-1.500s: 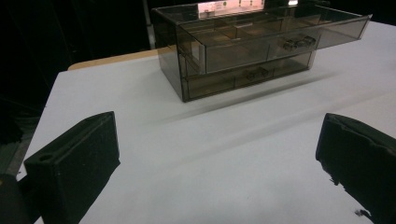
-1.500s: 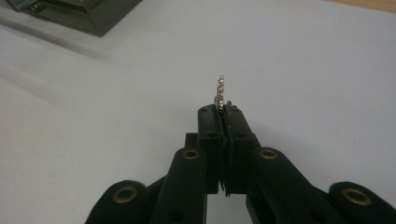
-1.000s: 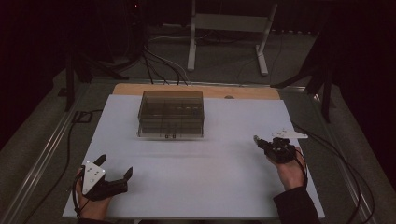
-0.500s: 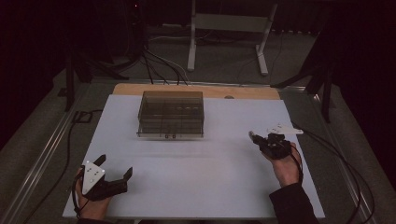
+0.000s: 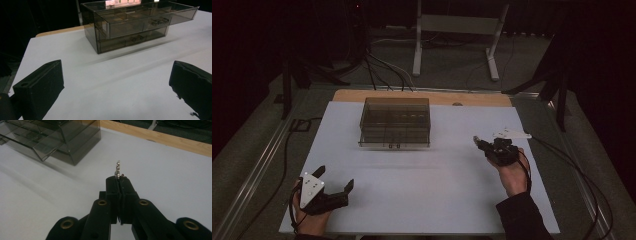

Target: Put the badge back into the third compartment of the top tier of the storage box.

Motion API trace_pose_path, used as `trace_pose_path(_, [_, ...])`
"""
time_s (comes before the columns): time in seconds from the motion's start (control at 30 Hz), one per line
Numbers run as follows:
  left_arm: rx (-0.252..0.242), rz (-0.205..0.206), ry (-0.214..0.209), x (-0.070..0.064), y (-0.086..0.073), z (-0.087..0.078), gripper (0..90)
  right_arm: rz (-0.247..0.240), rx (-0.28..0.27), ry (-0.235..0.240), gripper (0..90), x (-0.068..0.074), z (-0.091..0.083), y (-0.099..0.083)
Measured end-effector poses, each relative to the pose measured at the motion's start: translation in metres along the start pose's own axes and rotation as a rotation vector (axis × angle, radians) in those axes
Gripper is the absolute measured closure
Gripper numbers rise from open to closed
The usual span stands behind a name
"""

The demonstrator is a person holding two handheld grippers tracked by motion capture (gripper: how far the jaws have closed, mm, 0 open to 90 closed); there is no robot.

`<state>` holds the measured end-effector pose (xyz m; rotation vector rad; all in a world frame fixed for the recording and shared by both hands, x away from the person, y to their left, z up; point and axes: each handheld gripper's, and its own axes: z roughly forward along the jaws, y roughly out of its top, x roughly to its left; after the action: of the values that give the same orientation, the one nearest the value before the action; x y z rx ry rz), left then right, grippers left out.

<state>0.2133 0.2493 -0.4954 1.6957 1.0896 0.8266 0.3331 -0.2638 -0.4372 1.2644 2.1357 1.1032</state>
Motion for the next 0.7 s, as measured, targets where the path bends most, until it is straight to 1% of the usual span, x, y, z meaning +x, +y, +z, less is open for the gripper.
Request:
trace_pose_path(0.23, [-0.001, 0.001, 0.0, 0.0, 0.0, 0.0, 0.4, -0.007, -0.007, 0.01, 88.5, 0.005, 0.001, 0.006])
trace_pose_path(0.6, [0.001, 0.002, -0.003, 0.0, 0.0, 0.0, 0.4, -0.015, -0.009, 0.019, 88.6, 0.008, 0.005, 0.015])
trace_pose_path(0.7, [0.001, 0.001, -0.002, 0.0, 0.0, 0.0, 0.4, -0.02, -0.011, 0.024, 88.5, 0.01, 0.006, 0.019])
